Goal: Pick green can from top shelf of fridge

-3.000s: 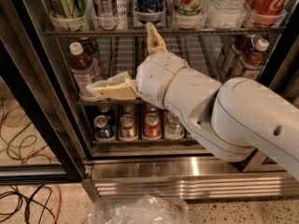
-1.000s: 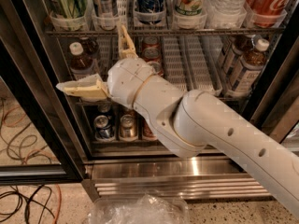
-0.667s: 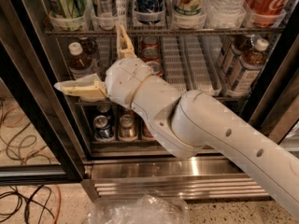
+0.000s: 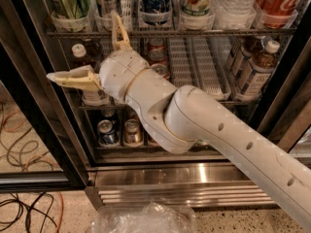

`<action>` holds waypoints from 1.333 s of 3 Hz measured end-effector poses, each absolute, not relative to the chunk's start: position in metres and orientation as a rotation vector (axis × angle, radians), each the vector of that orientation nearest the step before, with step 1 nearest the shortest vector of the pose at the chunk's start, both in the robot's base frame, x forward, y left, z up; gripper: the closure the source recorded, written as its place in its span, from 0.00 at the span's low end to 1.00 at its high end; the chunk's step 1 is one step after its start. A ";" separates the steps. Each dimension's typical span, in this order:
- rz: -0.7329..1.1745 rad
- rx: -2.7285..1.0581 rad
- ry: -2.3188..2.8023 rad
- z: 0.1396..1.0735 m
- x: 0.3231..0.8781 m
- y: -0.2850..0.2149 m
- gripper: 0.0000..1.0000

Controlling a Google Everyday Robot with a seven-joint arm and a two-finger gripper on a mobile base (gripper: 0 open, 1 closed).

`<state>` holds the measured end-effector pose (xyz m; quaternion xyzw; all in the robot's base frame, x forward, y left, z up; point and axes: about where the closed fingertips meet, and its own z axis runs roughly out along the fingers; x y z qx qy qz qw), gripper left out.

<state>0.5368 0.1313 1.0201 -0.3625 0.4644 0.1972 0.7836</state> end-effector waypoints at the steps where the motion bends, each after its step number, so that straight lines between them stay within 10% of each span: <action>1: 0.426 -0.782 1.002 1.020 0.537 0.131 0.19; 2: 0.426 -0.782 1.002 1.020 0.537 0.131 0.36; 4: 0.426 -0.782 1.002 1.020 0.537 0.131 0.21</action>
Offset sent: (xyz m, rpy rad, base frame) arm 0.0000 0.0000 0.0000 0.0000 0.0000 0.0000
